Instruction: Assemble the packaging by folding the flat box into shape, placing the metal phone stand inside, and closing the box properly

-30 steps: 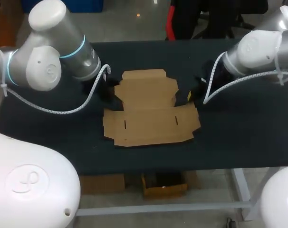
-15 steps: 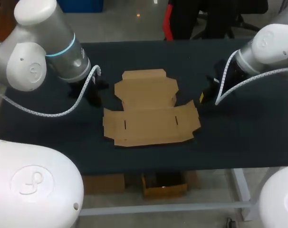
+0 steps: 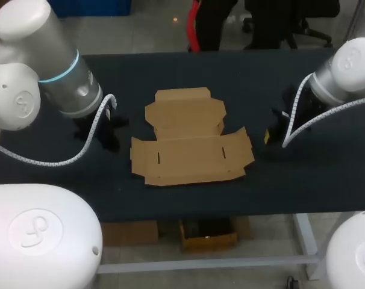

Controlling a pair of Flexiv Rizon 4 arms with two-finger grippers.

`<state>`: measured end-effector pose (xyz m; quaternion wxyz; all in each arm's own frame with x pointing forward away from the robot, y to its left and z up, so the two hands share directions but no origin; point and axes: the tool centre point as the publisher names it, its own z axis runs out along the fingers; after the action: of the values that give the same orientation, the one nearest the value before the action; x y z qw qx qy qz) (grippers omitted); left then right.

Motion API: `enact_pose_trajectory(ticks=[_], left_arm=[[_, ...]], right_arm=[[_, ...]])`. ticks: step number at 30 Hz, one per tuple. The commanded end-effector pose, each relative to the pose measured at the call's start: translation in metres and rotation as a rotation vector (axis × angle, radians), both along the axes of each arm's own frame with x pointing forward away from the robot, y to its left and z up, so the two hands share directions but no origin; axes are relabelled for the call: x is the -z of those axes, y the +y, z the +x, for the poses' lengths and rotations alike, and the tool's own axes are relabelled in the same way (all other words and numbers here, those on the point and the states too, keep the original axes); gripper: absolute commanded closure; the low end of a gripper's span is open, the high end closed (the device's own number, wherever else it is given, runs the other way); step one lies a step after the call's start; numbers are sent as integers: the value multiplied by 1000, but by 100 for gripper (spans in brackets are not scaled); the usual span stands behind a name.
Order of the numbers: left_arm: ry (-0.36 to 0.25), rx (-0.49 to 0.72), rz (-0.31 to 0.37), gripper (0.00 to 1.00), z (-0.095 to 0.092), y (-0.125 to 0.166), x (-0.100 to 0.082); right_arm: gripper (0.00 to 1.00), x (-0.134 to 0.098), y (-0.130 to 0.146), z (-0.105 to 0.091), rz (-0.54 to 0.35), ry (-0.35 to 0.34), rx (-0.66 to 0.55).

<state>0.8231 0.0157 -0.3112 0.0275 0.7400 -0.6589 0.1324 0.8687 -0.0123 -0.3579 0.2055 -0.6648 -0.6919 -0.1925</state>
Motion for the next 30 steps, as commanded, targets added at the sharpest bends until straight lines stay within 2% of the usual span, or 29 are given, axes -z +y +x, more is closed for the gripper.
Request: enact_pose_trajectory(ticks=[1, 7, 18, 23, 30], left_arm=[[-30, -10, -17, 100, -22, 5, 1], [-13, -16, -79, 100, -41, 6, 10], [25, -17, -126, 100, -61, -5, 30], [51, -8, -158, 100, -65, -12, 39], [80, -2, -180, 100, -61, -19, 51]], right_arm=[[100, 2, -7, -20, 6, -21, 14], [100, 10, -8, -42, 17, -24, 17], [100, 25, -4, -69, 32, -30, 8], [100, 32, 5, -75, 33, -26, 0], [100, 40, 16, -74, 42, -31, -19]])
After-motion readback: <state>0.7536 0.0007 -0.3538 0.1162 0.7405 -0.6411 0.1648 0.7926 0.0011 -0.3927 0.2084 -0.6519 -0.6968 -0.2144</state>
